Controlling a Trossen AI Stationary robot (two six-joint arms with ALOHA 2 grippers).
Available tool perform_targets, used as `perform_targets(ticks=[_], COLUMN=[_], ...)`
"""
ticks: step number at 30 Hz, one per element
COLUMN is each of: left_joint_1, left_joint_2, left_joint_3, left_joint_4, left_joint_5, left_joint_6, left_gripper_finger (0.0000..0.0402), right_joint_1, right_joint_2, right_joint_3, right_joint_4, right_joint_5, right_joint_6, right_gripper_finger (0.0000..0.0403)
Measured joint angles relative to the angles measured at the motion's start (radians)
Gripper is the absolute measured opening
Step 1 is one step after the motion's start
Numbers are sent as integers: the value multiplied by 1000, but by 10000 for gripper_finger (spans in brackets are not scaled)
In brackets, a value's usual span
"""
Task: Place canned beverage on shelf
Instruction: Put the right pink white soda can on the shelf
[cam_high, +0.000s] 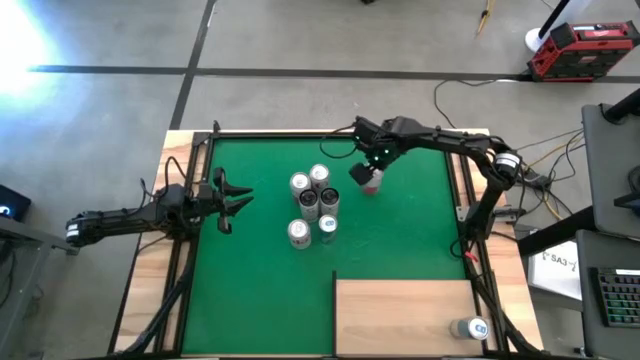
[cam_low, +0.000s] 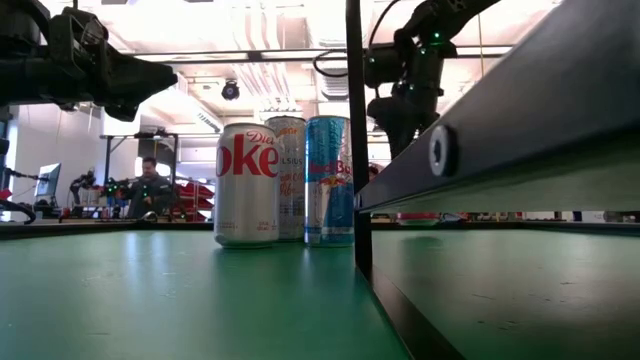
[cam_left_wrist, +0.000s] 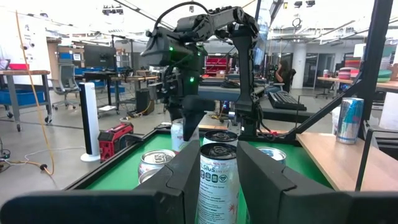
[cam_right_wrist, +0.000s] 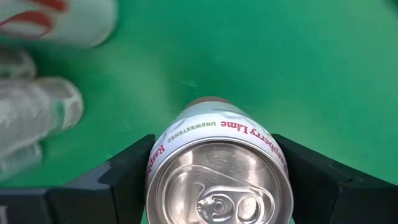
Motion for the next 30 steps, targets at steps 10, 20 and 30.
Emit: perform_targets(ticks=[10,20,30], left_joint_1=[0,0,0], left_joint_2=[0,0,0], left_joint_3=[0,0,0], left_joint_4=[0,0,0], left_joint_5=[0,0,0], left_joint_6=[0,0,0], left_gripper_finger=[88,88,88], right_joint_1=[6,32,32], right_joint_2=[0,0,1], right_joint_3=[0,-40,-47], right_joint_4=[60,61,54], right_joint_5=[-57,-78,-108], right_joint_6=[-400,-745,-965], right_gripper_finger=[305,306,307])
